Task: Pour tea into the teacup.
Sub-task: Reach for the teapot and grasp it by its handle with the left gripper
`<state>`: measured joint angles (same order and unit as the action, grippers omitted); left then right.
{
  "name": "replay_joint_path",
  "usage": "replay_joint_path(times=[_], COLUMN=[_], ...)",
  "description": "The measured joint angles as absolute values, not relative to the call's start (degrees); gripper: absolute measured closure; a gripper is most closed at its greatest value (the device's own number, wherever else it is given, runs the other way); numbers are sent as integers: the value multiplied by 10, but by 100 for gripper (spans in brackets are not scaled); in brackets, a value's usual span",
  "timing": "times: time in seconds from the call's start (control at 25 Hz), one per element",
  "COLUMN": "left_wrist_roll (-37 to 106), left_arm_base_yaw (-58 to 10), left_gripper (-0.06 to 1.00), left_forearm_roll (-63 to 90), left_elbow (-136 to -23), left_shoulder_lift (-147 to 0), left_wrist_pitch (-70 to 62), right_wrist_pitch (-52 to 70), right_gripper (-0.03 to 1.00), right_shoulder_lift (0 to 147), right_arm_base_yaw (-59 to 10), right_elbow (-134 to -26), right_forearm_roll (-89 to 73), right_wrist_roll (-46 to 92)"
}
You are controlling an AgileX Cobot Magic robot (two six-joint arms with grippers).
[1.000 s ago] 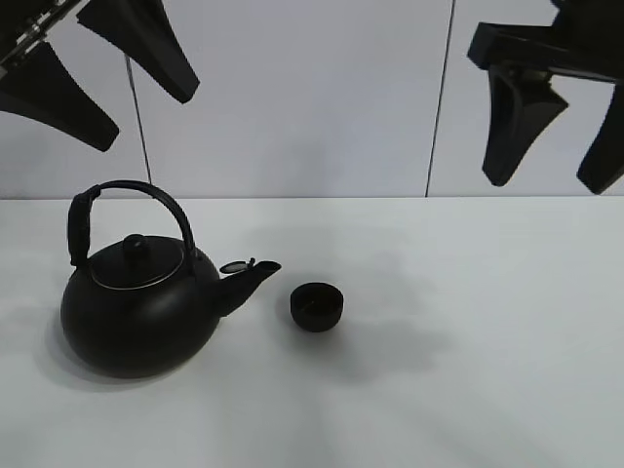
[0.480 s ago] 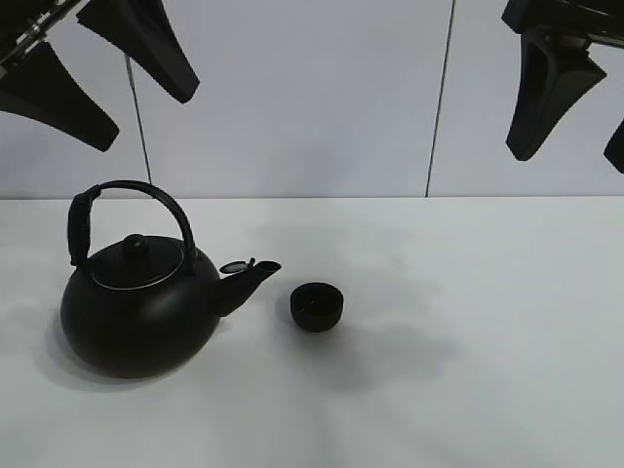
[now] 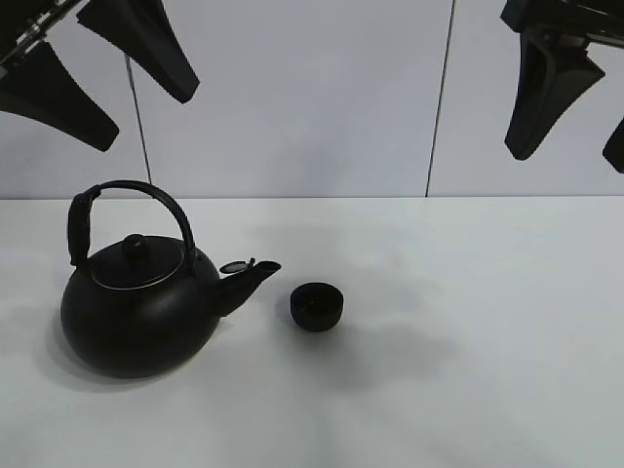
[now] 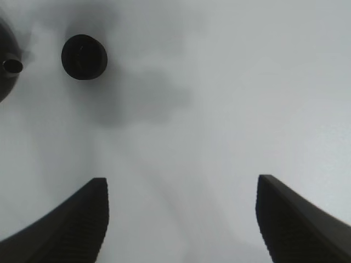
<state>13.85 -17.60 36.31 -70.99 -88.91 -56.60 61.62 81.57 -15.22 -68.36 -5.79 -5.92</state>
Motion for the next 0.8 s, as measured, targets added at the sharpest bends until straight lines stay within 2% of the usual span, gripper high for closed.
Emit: replay_joint_path(times=[0.28, 0.56, 0.8], left_wrist_roll=[138, 139, 237], left_arm_base_yaw=[-176, -176, -186], left_gripper=[38, 38, 38], left_forearm_roll=[363, 364, 391], left_elbow=[-710, -710, -668], left_shoulder_lift=[-889, -889, -809], left_wrist_pitch=[-563, -502, -360], right_wrist_pitch=[615, 602, 599], right_gripper=[45, 45, 45], right_shoulder_lift=[816, 816, 816], right_arm_base_yaw=[-152, -152, -152], right_elbow=[-684, -684, -684], right_forearm_roll=[-58, -58, -58], right_wrist_roll=[-59, -59, -59])
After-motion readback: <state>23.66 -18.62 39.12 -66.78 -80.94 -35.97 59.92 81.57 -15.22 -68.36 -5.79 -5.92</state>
